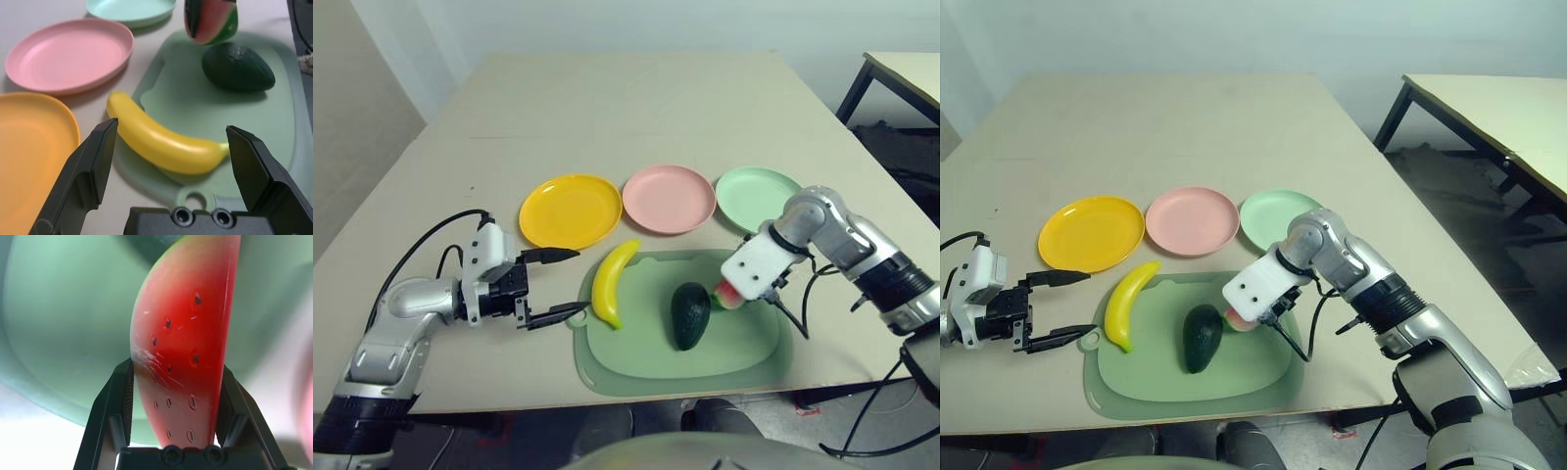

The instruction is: Place the fruits into color-matched plates.

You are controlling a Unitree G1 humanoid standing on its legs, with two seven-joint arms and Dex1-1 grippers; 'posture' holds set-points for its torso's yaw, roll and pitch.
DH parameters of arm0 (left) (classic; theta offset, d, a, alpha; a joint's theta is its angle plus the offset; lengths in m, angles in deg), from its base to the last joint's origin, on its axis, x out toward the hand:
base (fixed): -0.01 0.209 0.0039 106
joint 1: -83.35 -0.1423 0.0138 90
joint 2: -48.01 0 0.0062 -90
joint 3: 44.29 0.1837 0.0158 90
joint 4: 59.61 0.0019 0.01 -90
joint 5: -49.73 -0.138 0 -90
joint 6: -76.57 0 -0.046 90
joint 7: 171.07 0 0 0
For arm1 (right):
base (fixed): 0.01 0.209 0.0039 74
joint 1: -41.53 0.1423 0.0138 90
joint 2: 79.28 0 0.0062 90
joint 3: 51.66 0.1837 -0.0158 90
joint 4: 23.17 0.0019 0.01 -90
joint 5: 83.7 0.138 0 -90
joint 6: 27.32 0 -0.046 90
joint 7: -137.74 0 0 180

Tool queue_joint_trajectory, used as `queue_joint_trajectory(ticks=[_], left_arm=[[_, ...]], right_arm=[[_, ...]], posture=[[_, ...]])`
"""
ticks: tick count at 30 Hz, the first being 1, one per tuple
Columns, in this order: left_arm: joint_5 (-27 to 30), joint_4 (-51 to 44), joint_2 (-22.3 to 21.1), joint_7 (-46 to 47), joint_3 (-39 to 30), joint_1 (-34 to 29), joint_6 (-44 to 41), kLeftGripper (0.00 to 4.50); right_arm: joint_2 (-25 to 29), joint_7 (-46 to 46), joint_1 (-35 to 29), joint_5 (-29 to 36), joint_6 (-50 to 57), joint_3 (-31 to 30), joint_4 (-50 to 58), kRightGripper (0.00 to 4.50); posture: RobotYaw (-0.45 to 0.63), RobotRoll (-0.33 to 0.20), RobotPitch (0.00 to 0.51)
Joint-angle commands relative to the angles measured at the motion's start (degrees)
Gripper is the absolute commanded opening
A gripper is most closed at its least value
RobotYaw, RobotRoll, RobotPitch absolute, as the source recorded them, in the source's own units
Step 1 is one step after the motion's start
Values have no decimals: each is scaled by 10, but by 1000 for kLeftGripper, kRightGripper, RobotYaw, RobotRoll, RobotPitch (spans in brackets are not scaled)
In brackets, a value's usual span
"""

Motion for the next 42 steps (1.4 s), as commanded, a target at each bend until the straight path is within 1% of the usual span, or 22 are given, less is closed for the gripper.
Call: queue_joint_trajectory(ticks=[1,3,7,10,14,18,21,26,36,37,39,41,42], left_arm=[[0,-7,3,5,0,-4,-7,4500],[0,-9,2,5,1,-6,-7,4500],[1,-11,0,8,-1,-9,-10,4500],[7,-18,5,31,-10,-5,-26,4500],[5,-23,9,60,-10,-3,-48,4500],[0,-31,12,85,-7,-7,-67,4500],[-3,-35,14,97,-5,-9,-74,4500],[-27,-25,18,121,-1,-3,-69,4500],[-46,-18,25,131,7,8,-64,4500],[-47,-18,25,131,7,8,-61,4500],[-50,-17,26,130,8,6,-56,4500],[-53,-16,26,130,8,2,-53,4500],[-55,-16,27,130,8,1,-52,4500]], right_arm=[[-40,29,80,-18,-4,16,-88,2243],[-56,44,111,-28,-18,14,-137,2243],[-106,97,171,-50,-56,13,-248,2243],[-169,162,207,-68,-75,14,-343,2243],[-213,213,228,-90,-103,12,-432,2243],[-253,262,244,-113,-101,13,-498,2243],[-267,278,250,-128,-100,12,-527,2243],[-268,293,250,-156,-93,7,-563,2243],[-277,324,243,-170,-85,15,-582,2243],[-276,326,242,-172,-86,16,-583,2992],[-275,327,241,-173,-88,17,-585,3626],[-273,326,240,-172,-90,19,-585,4372],[-271,326,241,-173,-92,19,-585,4444]], posture=[[120,0,17],[121,0,24],[125,0,25],[131,0,27],[140,0,27],[145,0,30],[149,0,31],[149,0,31],[149,0,32],[150,0,32],[151,0,32],[150,0,32],[150,0,32]])
